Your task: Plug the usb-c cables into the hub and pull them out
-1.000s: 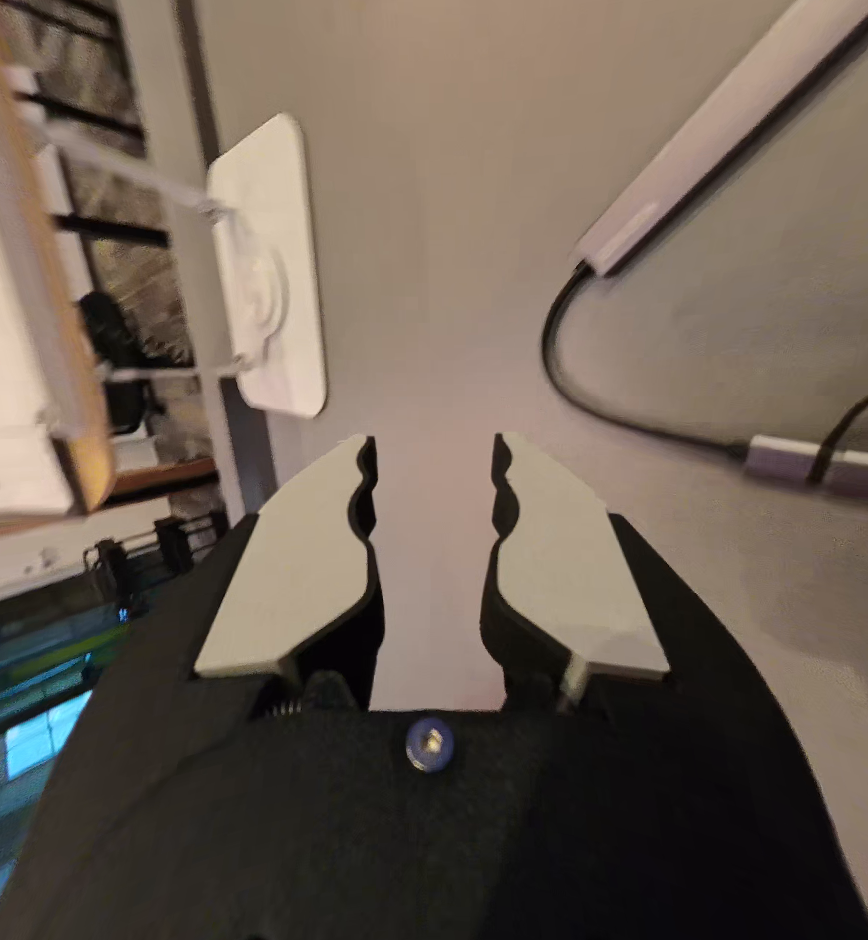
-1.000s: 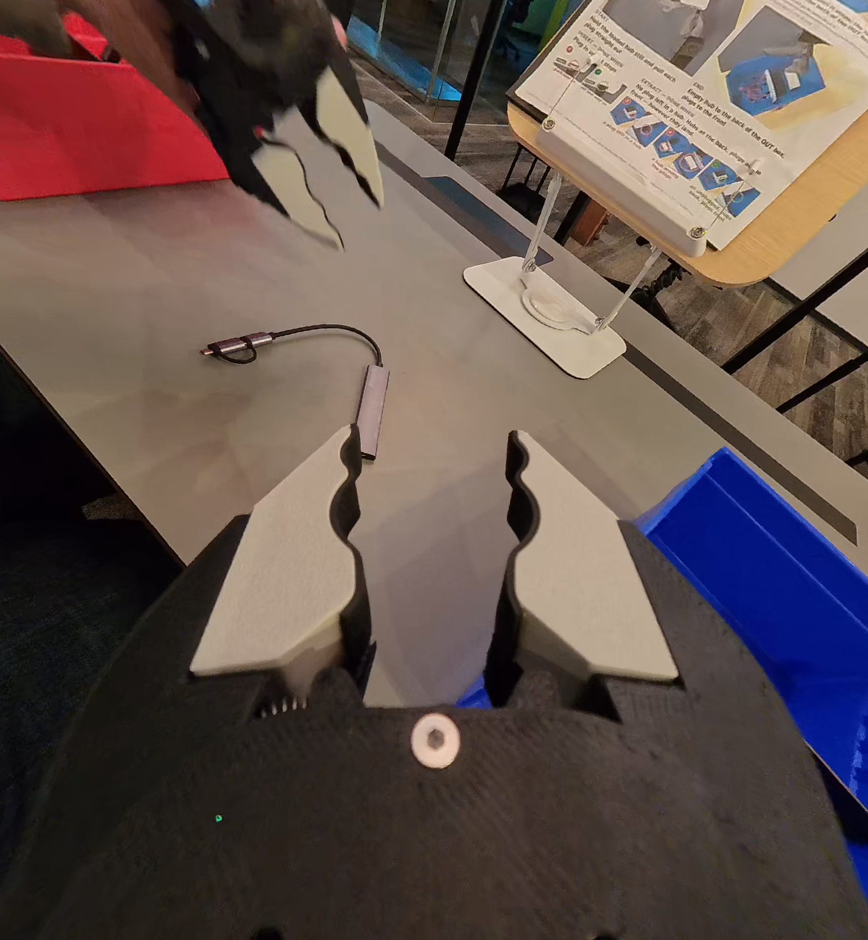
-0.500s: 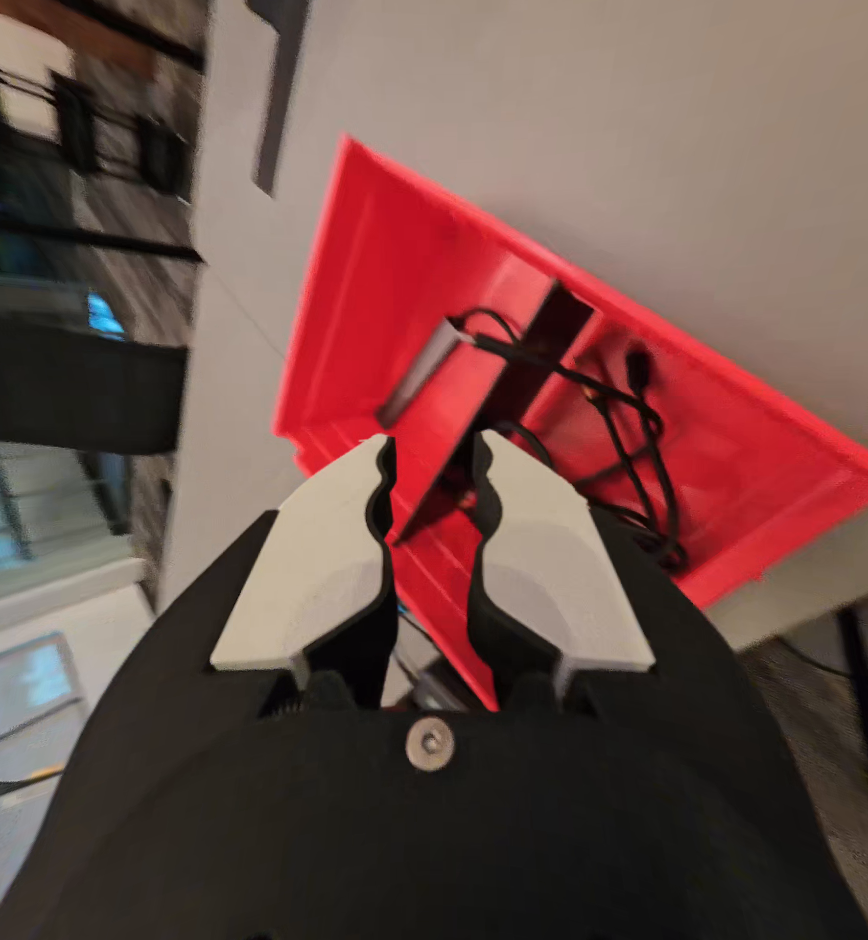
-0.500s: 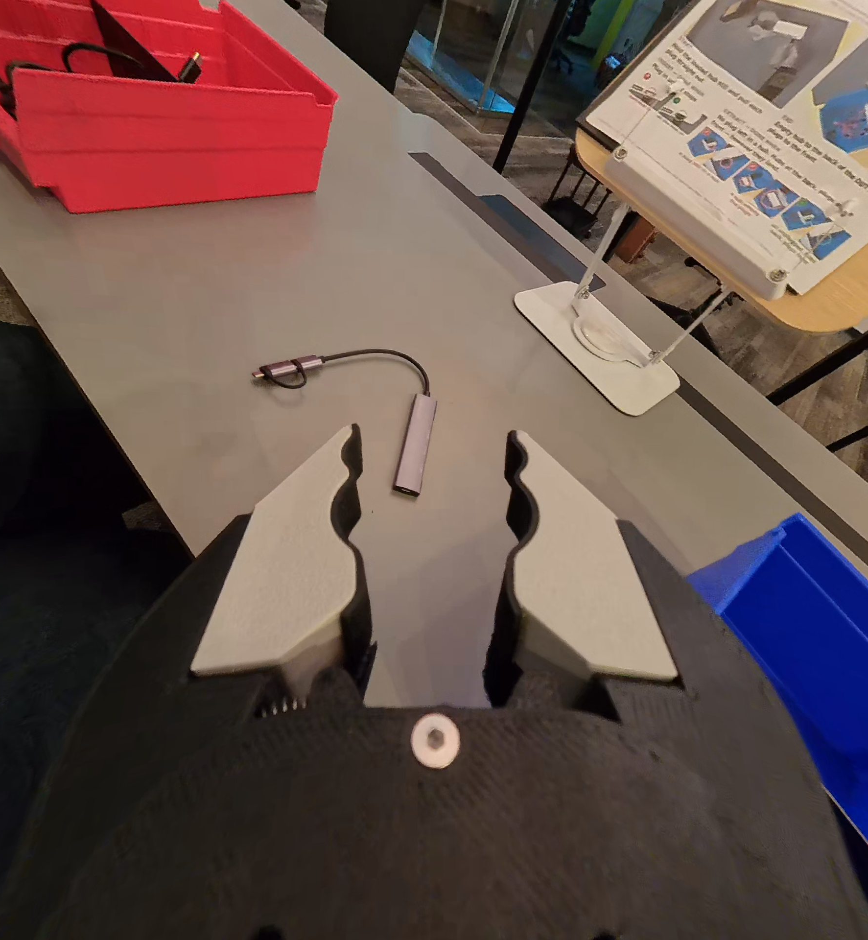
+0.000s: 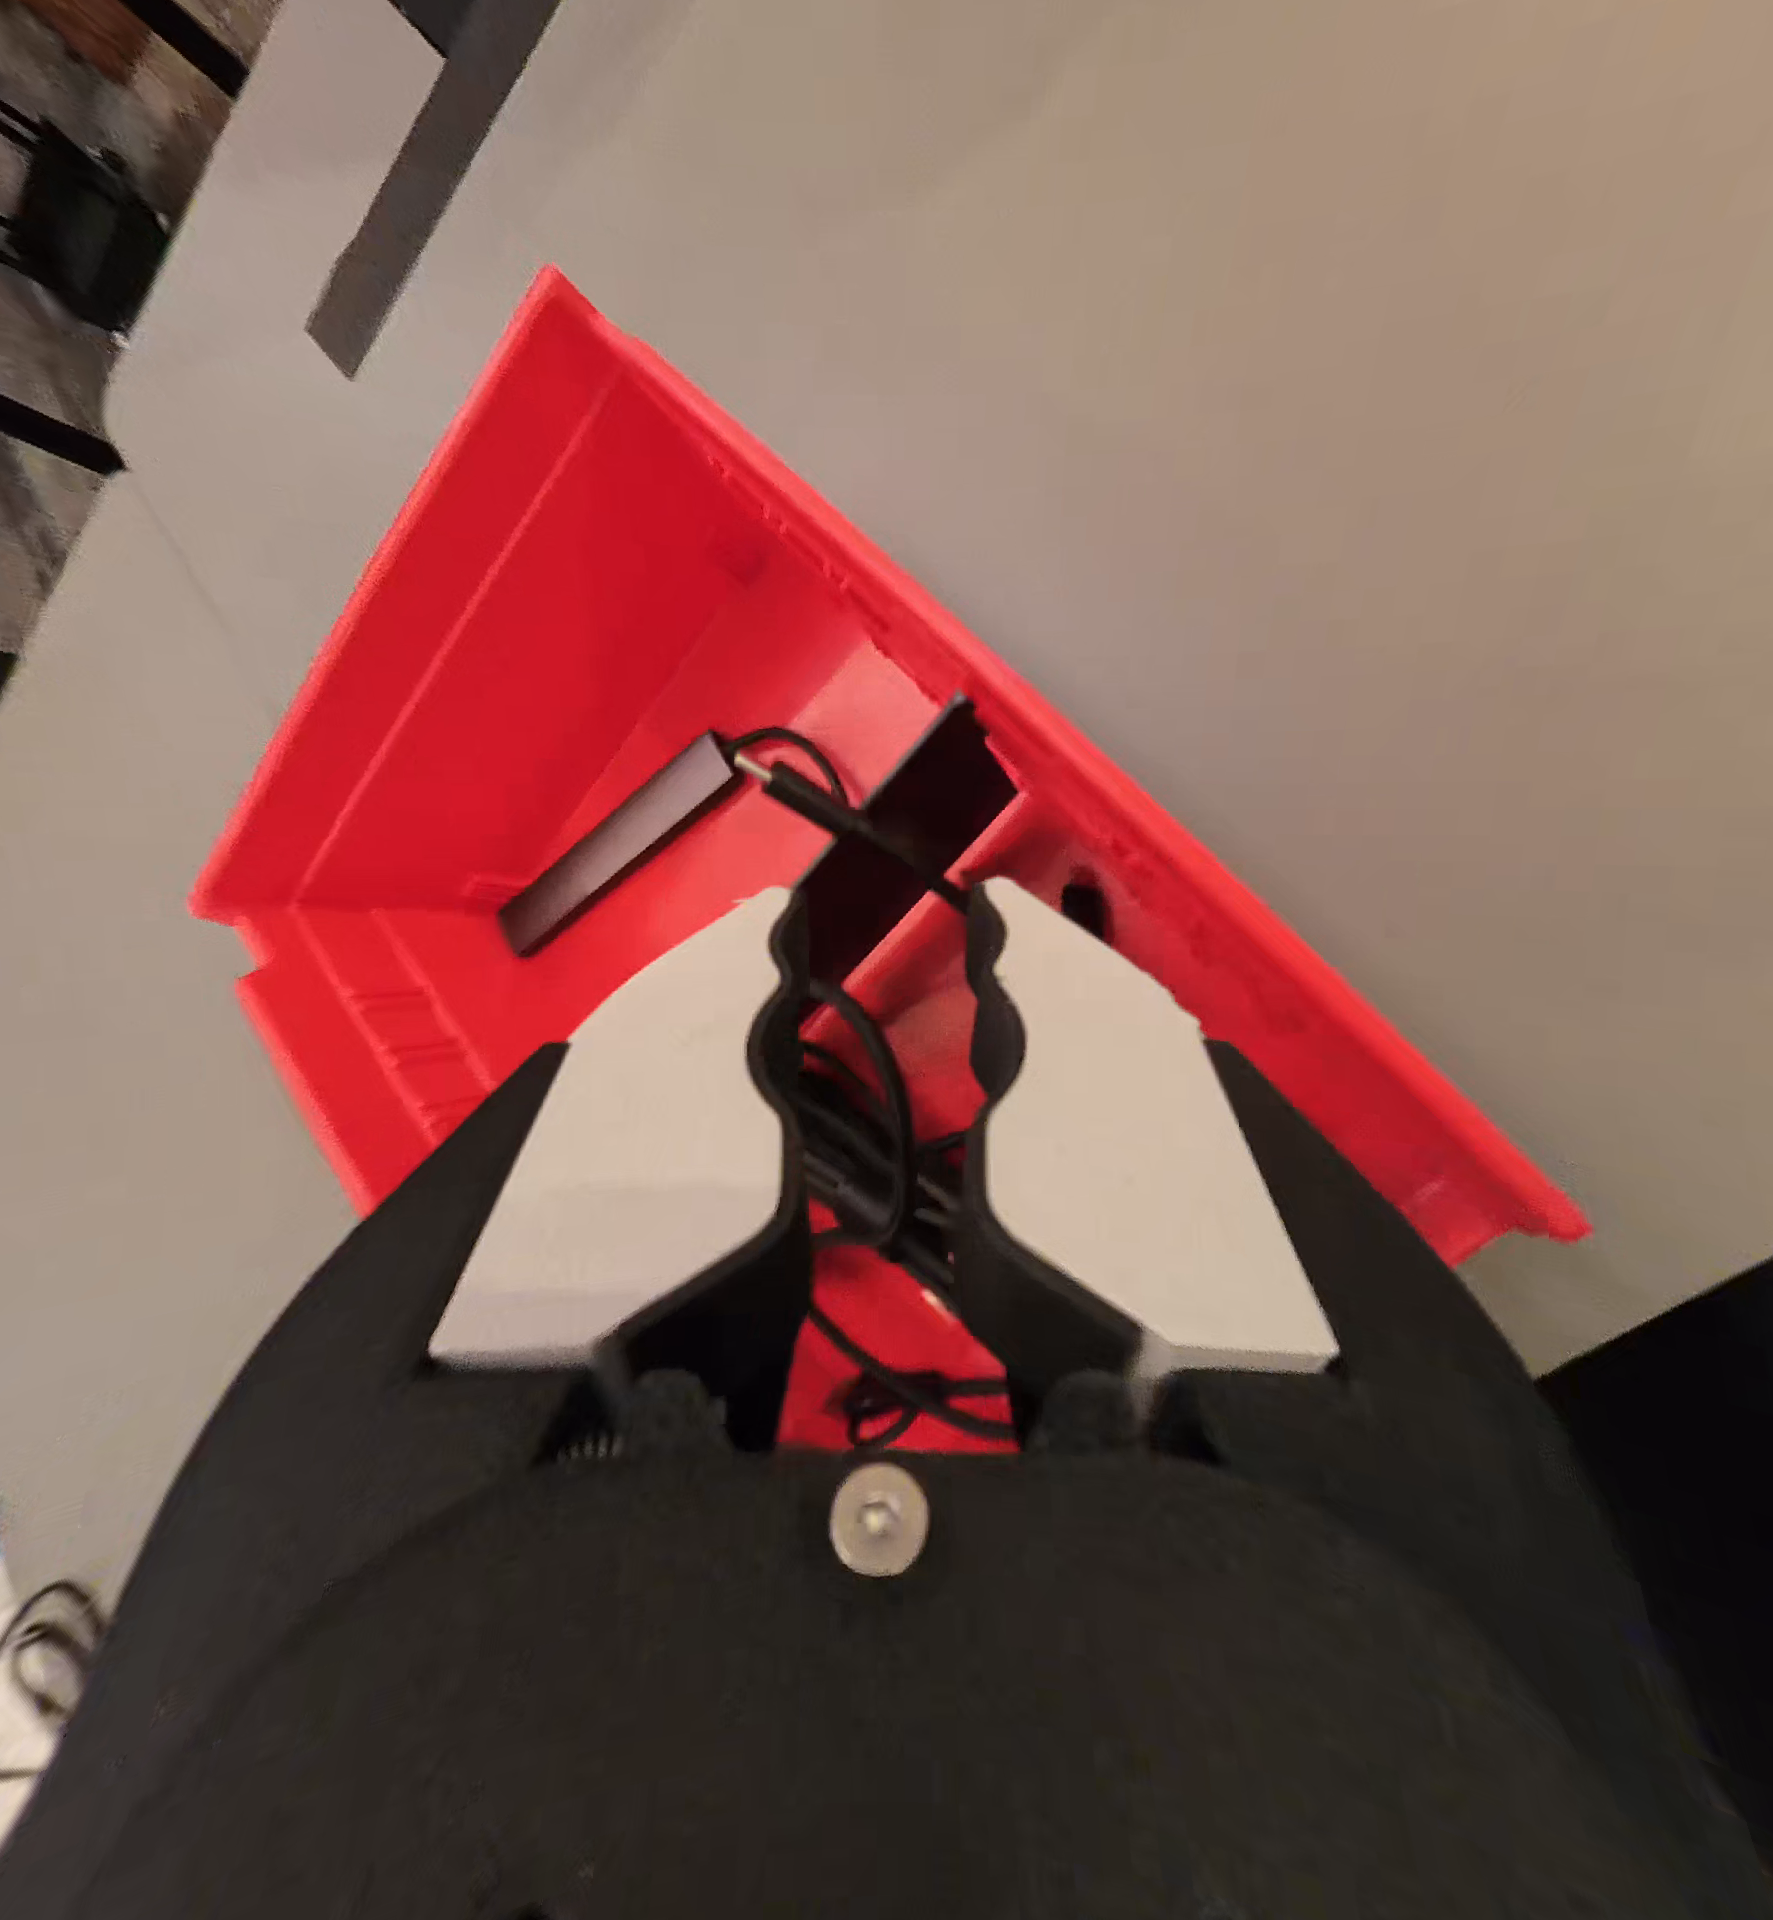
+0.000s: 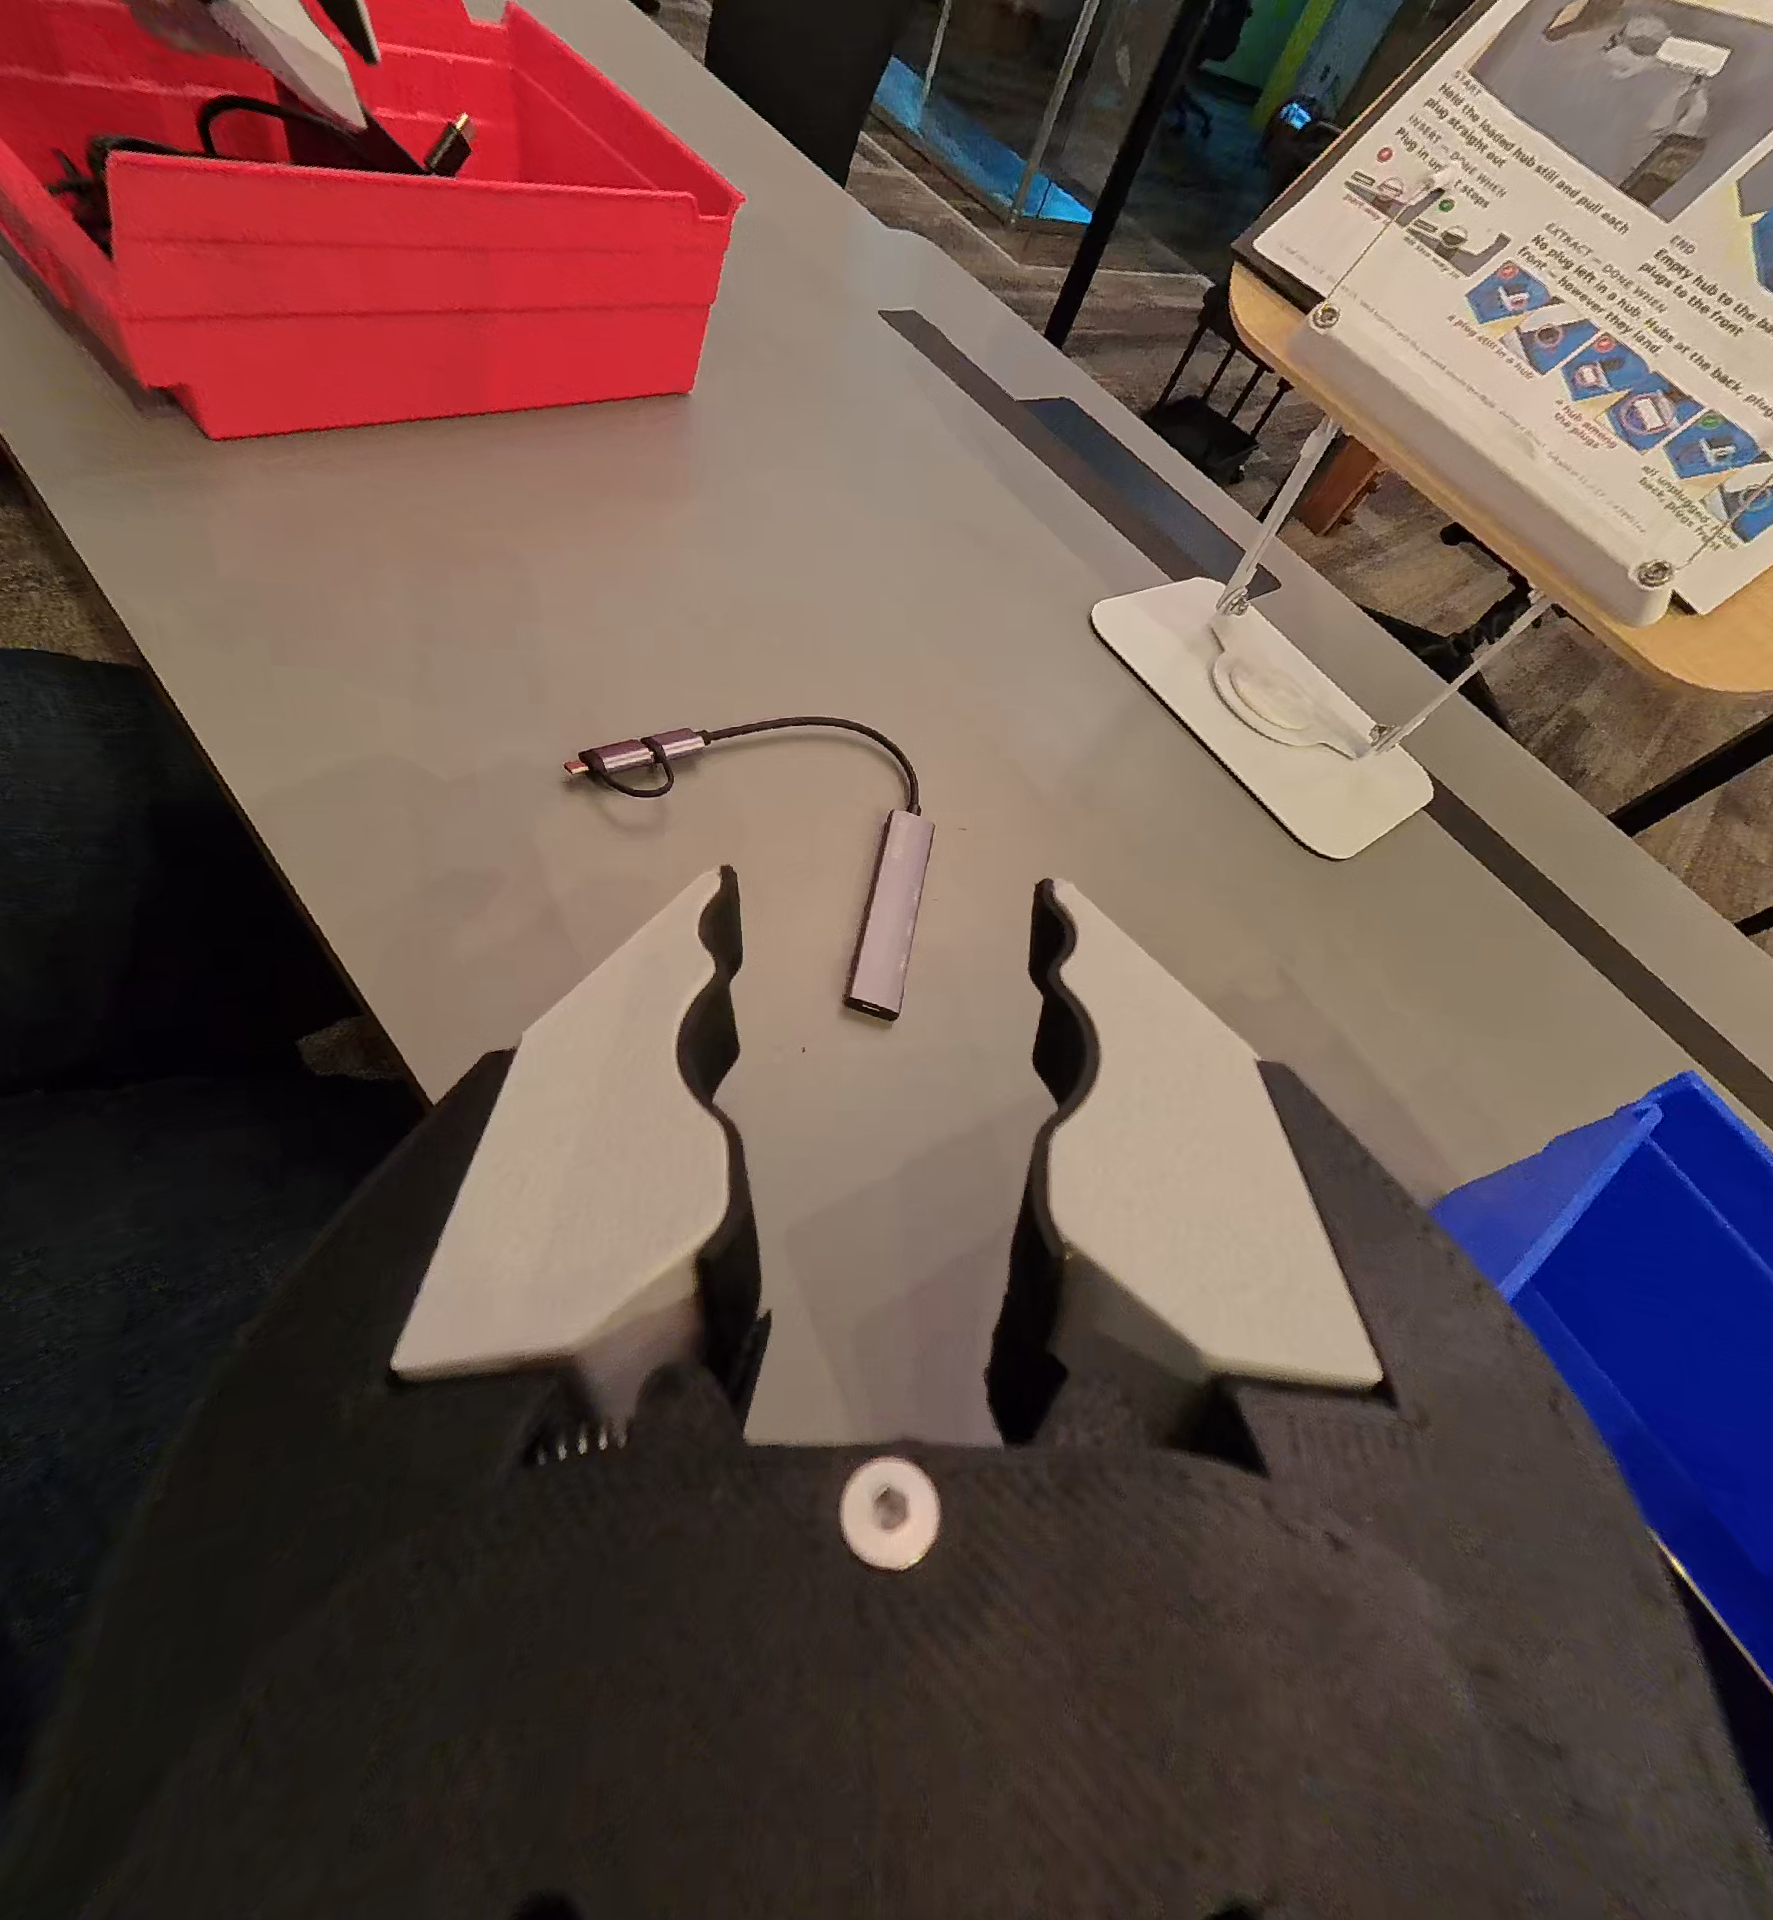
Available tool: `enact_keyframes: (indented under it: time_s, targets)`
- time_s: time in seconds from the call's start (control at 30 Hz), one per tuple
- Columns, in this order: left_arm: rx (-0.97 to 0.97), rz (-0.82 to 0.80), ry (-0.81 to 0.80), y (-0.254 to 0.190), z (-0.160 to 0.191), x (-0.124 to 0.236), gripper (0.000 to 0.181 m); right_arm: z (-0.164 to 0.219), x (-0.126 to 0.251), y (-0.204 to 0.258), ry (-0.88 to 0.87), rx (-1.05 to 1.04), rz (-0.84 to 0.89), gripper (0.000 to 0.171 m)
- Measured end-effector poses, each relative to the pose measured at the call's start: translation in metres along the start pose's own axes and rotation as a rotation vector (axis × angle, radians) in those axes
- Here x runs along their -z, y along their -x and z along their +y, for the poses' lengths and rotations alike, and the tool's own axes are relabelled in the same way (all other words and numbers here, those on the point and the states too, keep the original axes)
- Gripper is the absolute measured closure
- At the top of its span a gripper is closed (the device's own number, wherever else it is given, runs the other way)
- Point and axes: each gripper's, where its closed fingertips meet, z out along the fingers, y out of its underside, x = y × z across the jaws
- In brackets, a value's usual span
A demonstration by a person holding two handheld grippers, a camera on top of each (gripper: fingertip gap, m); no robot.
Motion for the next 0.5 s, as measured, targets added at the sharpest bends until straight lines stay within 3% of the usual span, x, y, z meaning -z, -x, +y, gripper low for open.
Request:
enact_keyframes:
  time_s: [0.23,0.3,0.5]
  targets:
    - [0.155,0.043,0.018,0.01,-0.005,-0.033,0.153,0.009,0.003,-0.002,0.0,-0.026,-0.002,0.117]
    - [0.184,0.028,0.027,0.013,-0.003,-0.041,0.162,0.01,0.004,-0.003,-0.001,-0.032,-0.002,0.117]
    - [0.265,0.055,-0.064,0.016,-0.015,-0.032,0.172,0.012,0.006,-0.006,-0.003,-0.04,0.003,0.117]
